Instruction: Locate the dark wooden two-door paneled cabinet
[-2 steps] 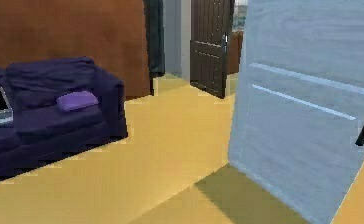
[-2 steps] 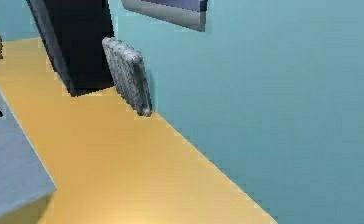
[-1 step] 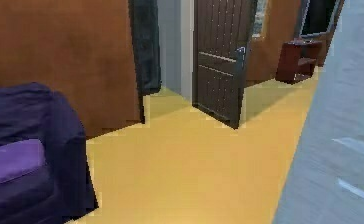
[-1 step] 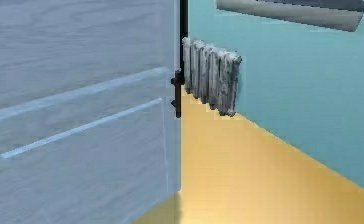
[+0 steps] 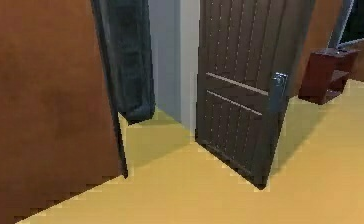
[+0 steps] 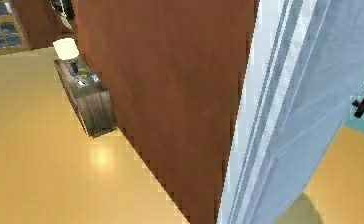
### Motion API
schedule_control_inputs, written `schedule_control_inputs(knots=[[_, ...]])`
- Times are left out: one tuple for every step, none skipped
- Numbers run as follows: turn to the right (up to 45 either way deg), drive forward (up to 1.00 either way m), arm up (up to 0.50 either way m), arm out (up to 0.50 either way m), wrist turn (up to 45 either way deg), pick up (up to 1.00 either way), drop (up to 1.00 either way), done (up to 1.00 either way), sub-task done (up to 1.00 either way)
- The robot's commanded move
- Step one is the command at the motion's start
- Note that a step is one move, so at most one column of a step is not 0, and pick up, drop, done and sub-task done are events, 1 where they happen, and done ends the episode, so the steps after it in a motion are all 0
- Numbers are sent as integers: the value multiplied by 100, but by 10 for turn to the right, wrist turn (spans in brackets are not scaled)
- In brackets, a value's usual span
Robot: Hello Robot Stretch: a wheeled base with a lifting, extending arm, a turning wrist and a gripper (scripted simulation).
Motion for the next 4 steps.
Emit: schedule_control_inputs(knots=[[0,100,0,0,0,0,0,0,0],[-60,0,0,0,0,0,0,0,0],[0,60,0,0,0,0,0,0,0],[-450,0,0,0,0,0,0,0,0]])
